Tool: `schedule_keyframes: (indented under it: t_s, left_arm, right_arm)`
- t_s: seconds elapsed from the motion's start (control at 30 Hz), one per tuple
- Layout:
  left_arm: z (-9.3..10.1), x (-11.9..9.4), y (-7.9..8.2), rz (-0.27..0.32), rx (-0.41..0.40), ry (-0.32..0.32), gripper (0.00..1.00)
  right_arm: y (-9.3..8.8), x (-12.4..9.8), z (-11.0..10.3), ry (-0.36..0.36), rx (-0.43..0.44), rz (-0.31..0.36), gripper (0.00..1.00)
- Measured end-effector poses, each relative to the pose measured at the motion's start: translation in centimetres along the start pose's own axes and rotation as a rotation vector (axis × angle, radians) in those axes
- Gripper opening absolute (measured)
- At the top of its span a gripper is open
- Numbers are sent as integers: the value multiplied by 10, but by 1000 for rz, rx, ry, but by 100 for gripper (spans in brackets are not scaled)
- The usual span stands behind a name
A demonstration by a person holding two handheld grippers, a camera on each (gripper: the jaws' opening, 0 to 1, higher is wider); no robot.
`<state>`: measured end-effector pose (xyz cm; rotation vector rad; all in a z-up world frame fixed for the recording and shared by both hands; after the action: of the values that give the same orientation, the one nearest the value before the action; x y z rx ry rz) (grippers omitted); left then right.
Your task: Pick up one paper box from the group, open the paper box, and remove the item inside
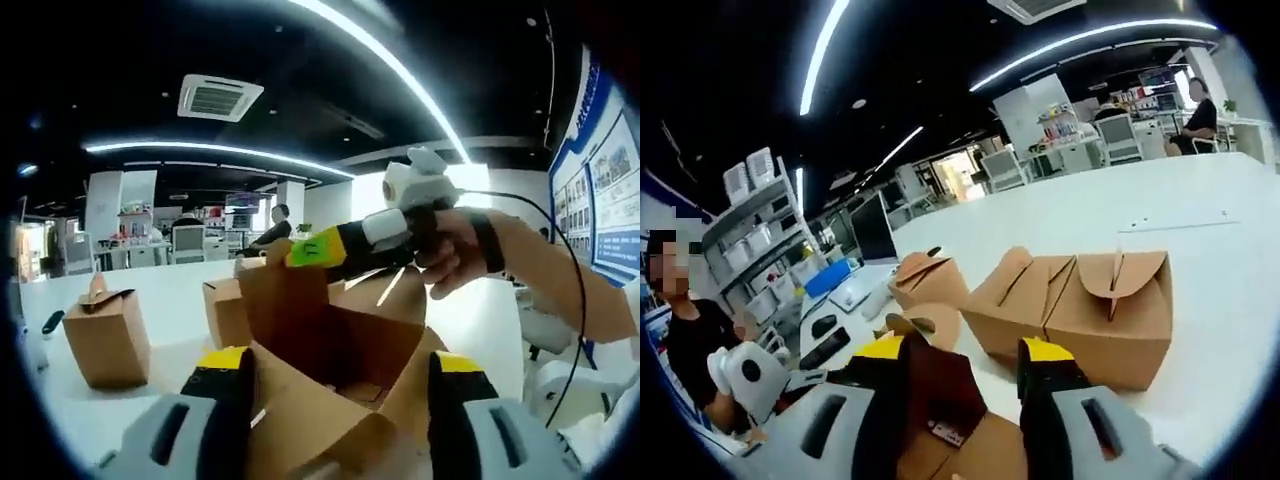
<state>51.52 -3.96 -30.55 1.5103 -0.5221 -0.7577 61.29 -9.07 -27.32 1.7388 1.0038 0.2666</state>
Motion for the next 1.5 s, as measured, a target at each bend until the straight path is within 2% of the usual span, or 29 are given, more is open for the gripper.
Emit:
schedule_keyframes:
  t_s: [0.07, 0.1, 0.17, 0.2, 0.23, 0.3, 0.4, 0.43, 0.47, 0.5, 0.53, 0.57, 0.6, 0.7, 0.9, 1.0, 1.1, 1.2, 1.23, 1.3, 1.5]
  left_arm:
    - [1, -1, -1, 1, 2, -5, 72]
    - [1, -2, -1, 1, 4, -5, 72]
    - [2, -3, -1, -2, 16, -13, 75]
    - [3, -4, -1, -2, 24, -19, 76]
    - [-5, -2, 1, 1, 26, -21, 76]
    - [-6, -2, 3, 8, 30, -24, 78]
    - [-7, 0, 5, 14, 43, -18, 82]
    - [-11, 2, 5, 16, 48, -16, 83]
    - [-12, 2, 5, 18, 50, -18, 83]
    - [-10, 2, 5, 18, 50, -21, 83]
    - [-9, 2, 4, 15, 51, -27, 83]
    - [-7, 2, 4, 13, 54, -28, 83]
    - [-7, 2, 4, 12, 58, -29, 84]
    - [0, -1, 4, 14, 61, -30, 84]
    - [-4, -1, 11, 22, 76, -31, 83]
    - [-5, -10, 20, 41, 80, -26, 77]
    - [-8, -18, 29, 65, 67, -20, 69]
    - [-14, -19, 34, 71, 61, -7, 57]
    - [-19, -18, 33, 63, 70, 6, 50]
    - [-25, -16, 35, 50, 85, 25, 44]
    - [-34, -4, 38, -12, 155, 40, 41]
  right_arm:
    - [0, 0, 0, 4, 16, 2, 44]
    - [0, -1, -2, 16, -3, 7, 44]
    - [1, -4, -14, 87, -90, 15, 39]
    - [0, -6, -20, 120, -87, 7, 37]
    - [2, -7, -26, 156, -62, 14, 38]
    - [7, -11, -43, 267, 17, 27, 38]
    - [10, -13, -59, 370, 103, 28, 27]
    - [6, -12, -58, 368, 140, -5, 22]
    - [2, -8, -52, 338, 144, -27, 19]
    - [-2, -5, -46, 303, 121, -43, 15]
    - [-6, -3, -41, 274, 65, -67, 15]
    - [-9, -4, -41, 279, -5, -78, 17]
    - [-8, -5, -45, 295, -53, -66, 23]
    - [10, -17, -49, 295, -175, 33, 39]
    - [11, -37, -49, 243, -255, 31, 39]
    - [2, -50, -57, 232, -300, 49, 39]
    - [-12, -63, -64, 211, -402, 56, 40]
    - [-26, -73, -74, 226, -423, 64, 40]
    - [-30, -76, -78, 236, -432, 66, 40]
    - [-37, -79, -84, 247, -446, 71, 40]
    - [-59, -76, -85, 238, -502, 27, 40]
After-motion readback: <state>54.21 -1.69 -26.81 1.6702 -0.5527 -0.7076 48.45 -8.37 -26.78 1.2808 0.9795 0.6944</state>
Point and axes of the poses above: the point that each gripper's makers call its tool centre point, and the gripper's own axes: x roughly forward along the fingers, z roughly to its right, y roughly out of its top, the point moved 1 cm from there along -x, roughly backward along the fingers, and after that the axes turned 3 degrees about y, right-handed, at the moved point
